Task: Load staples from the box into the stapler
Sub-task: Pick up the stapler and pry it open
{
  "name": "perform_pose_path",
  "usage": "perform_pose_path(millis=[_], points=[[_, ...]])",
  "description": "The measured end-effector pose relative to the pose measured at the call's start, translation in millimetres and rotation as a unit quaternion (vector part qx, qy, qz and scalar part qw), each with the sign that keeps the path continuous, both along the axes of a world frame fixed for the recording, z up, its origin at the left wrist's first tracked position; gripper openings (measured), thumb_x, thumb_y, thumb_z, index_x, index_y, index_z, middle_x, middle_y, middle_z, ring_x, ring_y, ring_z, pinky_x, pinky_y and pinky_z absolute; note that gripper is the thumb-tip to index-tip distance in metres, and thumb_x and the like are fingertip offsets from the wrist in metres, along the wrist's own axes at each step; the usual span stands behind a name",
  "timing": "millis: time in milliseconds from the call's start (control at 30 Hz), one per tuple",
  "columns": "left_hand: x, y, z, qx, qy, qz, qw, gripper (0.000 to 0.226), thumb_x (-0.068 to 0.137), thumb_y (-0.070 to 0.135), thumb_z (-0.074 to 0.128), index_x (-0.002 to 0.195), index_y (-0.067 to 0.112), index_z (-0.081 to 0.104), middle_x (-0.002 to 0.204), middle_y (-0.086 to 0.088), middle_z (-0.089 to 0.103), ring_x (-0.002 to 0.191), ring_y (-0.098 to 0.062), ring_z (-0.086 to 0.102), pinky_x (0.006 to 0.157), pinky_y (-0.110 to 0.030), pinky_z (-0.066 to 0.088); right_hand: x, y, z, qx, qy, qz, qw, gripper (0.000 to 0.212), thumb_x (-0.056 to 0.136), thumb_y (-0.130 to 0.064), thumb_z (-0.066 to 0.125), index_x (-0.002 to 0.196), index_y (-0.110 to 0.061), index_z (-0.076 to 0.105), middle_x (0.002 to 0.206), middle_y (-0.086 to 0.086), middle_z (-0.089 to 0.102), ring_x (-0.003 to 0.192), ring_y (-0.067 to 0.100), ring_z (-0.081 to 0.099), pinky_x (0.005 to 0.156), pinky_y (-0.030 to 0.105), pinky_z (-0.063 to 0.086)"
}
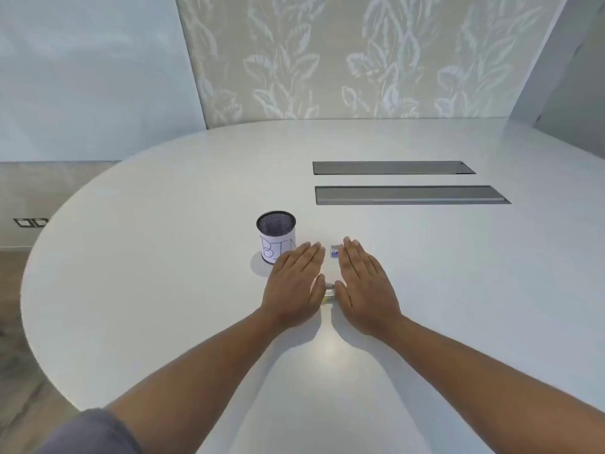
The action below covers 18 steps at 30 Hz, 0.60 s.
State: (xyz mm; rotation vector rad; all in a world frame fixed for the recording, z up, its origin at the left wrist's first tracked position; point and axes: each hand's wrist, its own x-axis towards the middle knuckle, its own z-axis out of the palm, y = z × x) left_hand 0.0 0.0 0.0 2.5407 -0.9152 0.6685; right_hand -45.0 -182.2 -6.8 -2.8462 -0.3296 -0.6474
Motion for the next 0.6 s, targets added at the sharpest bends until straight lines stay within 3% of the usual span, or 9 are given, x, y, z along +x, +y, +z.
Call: perform_pose_path(millis=[167,300,433,600], points=[[-0.9,4.6,-13.5,-0.005,0.083,-0.013,0.996,0.060,0.090,0.048,0.050,0.142,0.017,0.057,0.142,0.004,0.059,0.139,-0.018,0.046,0.116,-0.035,0.027,-5.8,0.1,-9.4,0.048,0.058,0.019,0.997,0.057,0.100,-0.028,0.041,0.150,0.000,0.041,0.156,0.017,0.042,0.143,0.031,0.042,0.113,0.045,0.040],[1.3,10.9,-22.7,-0.056,0.204,-0.024,0.977,0.073,0.081,0.061,0.059,0.144,0.024,0.053,0.138,0.010,0.059,0.135,-0.011,0.044,0.113,-0.028,0.024,-3.8,-4.9,-14.1,0.124,0.107,0.020,0.986,0.054,0.101,-0.024,0.047,0.152,-0.007,0.039,0.156,0.009,0.043,0.139,0.024,0.041,0.112,0.038,0.036],[5.0,11.3,-23.4,-0.066,0.260,-0.031,0.963,0.069,0.077,0.048,0.069,0.140,0.025,0.057,0.129,0.006,0.064,0.126,-0.016,0.054,0.112,-0.037,0.036,0.3,-6.3,-16.5,0.138,0.113,0.024,0.984,0.049,0.096,-0.021,0.054,0.143,-0.008,0.051,0.139,0.004,0.057,0.121,0.025,0.051,0.104,0.037,0.041],[12.4,13.5,-13.7,-0.114,0.339,-0.025,0.934,0.053,0.081,0.027,0.077,0.132,0.027,0.063,0.129,0.012,0.066,0.124,-0.009,0.056,0.107,-0.027,0.042,2.8,-6.8,-20.8,0.100,0.101,0.024,0.989,0.042,0.092,-0.018,0.057,0.133,-0.009,0.061,0.121,0.004,0.067,0.108,0.029,0.055,0.095,0.039,0.045]])
